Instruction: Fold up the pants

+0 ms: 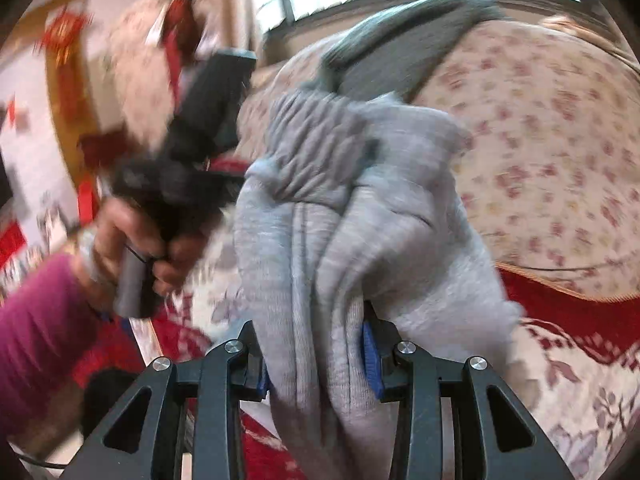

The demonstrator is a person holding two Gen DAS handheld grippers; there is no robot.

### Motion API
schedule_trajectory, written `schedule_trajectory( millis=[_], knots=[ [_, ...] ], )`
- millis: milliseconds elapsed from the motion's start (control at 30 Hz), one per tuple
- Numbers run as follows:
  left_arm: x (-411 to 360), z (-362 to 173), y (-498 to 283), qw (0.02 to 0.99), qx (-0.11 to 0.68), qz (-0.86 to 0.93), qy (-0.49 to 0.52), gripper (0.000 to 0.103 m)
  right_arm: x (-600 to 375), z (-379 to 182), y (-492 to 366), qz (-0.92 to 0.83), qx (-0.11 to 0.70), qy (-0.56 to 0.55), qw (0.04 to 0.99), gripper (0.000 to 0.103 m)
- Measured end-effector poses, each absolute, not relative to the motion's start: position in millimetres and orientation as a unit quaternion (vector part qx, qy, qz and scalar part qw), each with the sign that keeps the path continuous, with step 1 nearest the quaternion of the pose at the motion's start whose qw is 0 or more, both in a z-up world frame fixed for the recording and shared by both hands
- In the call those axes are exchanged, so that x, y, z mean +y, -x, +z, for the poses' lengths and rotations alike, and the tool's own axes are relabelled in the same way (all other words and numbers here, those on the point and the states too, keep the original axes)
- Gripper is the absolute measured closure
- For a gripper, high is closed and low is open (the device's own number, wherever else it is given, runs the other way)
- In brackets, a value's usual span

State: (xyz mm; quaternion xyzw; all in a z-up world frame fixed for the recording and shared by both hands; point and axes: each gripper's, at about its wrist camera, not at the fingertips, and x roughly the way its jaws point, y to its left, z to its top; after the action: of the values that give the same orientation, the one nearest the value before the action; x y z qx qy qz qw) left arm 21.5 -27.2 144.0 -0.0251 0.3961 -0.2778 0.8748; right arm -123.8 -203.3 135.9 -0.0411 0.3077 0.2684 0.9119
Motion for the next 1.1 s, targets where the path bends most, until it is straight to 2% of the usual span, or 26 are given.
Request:
schedule_trajectory(
  millis=[100,167,200,233,267,400,467,500,533,600,700,967,1100],
  knots=[
    [29.4,122.0,-4.3,0.879,0.402,-0.243,0.077,0.086,-162.3,100.2,118.9,0.274,0.324,0.085,0.901,0.053],
    [47.0,116.5,6.3,0.883,0.402,-0.230,0.081,0.086,-148.8,80.5,120.2,0.296,0.341,0.081,0.889,0.032],
    [53.1,116.1,12.0,0.885,0.400,-0.226,0.081,0.086,-141.7,75.0,125.0,0.322,0.346,0.072,0.878,0.029],
    [56.5,117.3,17.4,0.886,0.397,-0.225,0.082,0.086,-139.4,75.1,128.3,0.325,0.341,0.075,0.879,0.017],
    [57.6,119.0,21.2,0.887,0.394,-0.226,0.082,0.086,-137.1,77.0,131.3,0.328,0.334,0.081,0.880,0.014],
    [40.6,136.6,43.4,0.892,0.371,-0.250,0.067,0.083,-157.9,97.2,140.2,0.347,0.340,0.050,0.873,0.014],
    [28.0,146.5,53.1,0.892,0.357,-0.271,0.056,0.073,-180.3,113.6,151.4,0.353,0.336,-0.001,0.873,0.014],
    [16.8,152.7,59.2,0.894,0.347,-0.280,0.047,0.060,-197.2,120.5,153.9,0.352,0.331,-0.029,0.875,0.014],
    [7.1,157.5,63.0,0.895,0.340,-0.287,0.040,0.053,-211.5,127.5,154.6,0.345,0.329,-0.047,0.878,0.014],
    [-10.1,164.2,66.7,0.894,0.331,-0.301,0.028,0.052,-241.5,140.0,154.3,0.313,0.322,-0.067,0.891,0.014],
    [-37.1,164.0,70.5,0.896,0.331,-0.295,-0.005,0.042,-268.7,147.8,148.6,0.259,0.315,-0.062,0.911,0.014],
    [-65.6,123.2,74.2,0.903,0.369,-0.200,-0.091,0.039,-288.9,136.2,110.7,0.182,0.348,-0.037,0.919,0.014],
    [-54.5,94.0,72.7,0.896,0.402,-0.174,-0.074,0.039,-283.6,126.3,86.2,0.138,0.358,-0.015,0.923,0.014]
  ],
)
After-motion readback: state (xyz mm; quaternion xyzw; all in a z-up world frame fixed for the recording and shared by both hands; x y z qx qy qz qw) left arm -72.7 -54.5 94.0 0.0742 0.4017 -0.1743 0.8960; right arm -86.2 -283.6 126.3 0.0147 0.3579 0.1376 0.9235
